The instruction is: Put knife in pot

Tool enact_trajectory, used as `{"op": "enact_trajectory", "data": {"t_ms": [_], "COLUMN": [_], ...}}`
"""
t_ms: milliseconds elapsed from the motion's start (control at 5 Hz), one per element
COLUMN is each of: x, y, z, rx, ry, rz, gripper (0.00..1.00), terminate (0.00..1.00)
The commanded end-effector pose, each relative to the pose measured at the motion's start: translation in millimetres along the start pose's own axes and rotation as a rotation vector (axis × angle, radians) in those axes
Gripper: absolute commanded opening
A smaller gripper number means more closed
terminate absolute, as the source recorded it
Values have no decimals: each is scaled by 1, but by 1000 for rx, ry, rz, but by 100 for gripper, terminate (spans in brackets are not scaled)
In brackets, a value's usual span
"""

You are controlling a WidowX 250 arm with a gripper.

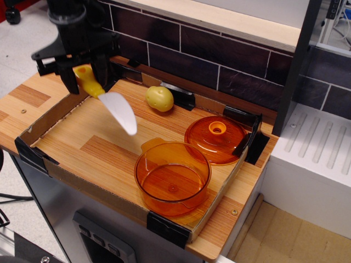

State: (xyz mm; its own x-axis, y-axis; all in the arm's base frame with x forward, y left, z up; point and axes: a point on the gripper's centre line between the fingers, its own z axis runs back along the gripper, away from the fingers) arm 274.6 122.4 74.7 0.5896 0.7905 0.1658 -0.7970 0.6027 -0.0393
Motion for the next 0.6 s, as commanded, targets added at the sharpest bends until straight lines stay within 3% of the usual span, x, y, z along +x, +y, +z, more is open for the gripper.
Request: {"op": "enact_trajectory", "data": {"t_ms": [0,400], "x": [-34,-79], "y": [-20,-40], "z": [44,31], "rx": [-24,-1], "ry": [11,39], "rz": [18,12], "gripper": [0,0], "terminate": [0,0]}}
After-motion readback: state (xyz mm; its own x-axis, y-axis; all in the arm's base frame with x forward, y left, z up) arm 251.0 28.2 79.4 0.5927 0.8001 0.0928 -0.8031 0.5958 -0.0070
